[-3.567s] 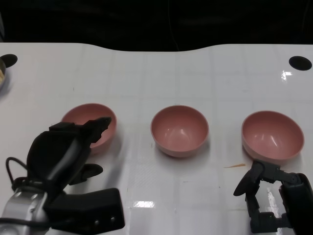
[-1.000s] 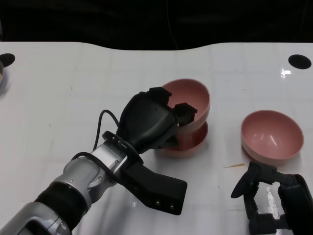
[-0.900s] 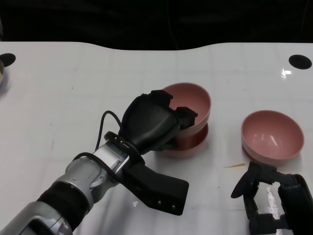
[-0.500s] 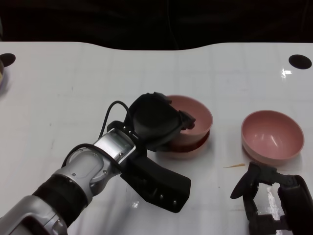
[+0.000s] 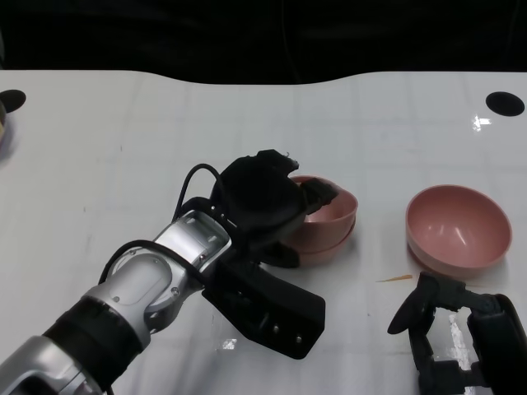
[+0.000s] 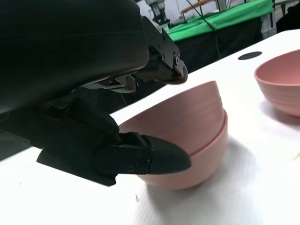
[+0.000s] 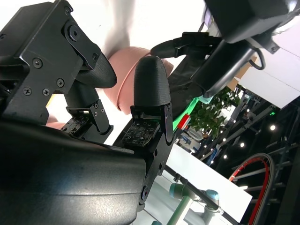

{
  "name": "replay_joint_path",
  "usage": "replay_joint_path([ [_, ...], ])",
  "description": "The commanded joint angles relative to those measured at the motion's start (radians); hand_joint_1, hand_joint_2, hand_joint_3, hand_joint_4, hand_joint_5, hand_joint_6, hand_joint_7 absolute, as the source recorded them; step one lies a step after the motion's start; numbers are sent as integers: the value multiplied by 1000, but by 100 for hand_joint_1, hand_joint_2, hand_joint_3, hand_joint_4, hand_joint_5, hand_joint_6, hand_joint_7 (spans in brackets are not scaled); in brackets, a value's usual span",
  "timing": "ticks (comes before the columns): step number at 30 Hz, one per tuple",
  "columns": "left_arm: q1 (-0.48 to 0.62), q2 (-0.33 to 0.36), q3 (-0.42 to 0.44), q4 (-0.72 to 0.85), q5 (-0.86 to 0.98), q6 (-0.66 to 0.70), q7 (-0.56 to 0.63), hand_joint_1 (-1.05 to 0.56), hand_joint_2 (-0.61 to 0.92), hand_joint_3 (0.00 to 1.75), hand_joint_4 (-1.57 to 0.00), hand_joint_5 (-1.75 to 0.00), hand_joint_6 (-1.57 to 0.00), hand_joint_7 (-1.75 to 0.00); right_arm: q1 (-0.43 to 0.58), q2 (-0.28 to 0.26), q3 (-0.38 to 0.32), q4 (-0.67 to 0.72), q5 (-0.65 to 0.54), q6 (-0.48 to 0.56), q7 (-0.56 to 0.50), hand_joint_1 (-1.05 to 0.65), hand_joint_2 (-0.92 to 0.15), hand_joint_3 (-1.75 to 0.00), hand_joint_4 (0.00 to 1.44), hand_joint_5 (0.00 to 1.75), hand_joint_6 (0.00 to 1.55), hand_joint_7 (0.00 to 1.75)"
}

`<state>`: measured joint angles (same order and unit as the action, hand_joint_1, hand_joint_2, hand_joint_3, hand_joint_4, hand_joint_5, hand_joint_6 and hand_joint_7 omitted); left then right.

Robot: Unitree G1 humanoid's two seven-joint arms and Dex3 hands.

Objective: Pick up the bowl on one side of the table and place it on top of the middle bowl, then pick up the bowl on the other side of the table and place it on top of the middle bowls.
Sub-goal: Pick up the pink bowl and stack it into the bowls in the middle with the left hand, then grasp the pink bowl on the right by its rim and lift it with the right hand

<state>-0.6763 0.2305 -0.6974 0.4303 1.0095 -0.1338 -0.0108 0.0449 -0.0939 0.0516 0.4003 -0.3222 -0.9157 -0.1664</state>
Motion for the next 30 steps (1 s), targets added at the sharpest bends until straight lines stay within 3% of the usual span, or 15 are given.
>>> replay_joint_path([
  [1,24,30,28,-61,-22,16,-56,-94,92,60,-18,-2,-19,0,2,-12,-3,-2,16,-11,-1,11,-16,-163,89,162,87,128],
  [13,100,82,100,-234,-69,33,-150,-98,92,59,-12,0,-11,0,2,-16,-4,-3,14,-11,0,12,-18,-158,87,165,86,128],
  [25,222,128,200,-325,-108,-32,-37,-93,92,53,-3,0,0,0,3,-15,-7,-7,1,-8,-9,13,-17,-159,88,166,87,128],
  [30,353,168,298,-373,-205,-143,89,-86,92,46,-8,-4,-4,-2,2,-10,-5,-3,3,-11,-11,12,-17,-159,89,164,88,128],
])
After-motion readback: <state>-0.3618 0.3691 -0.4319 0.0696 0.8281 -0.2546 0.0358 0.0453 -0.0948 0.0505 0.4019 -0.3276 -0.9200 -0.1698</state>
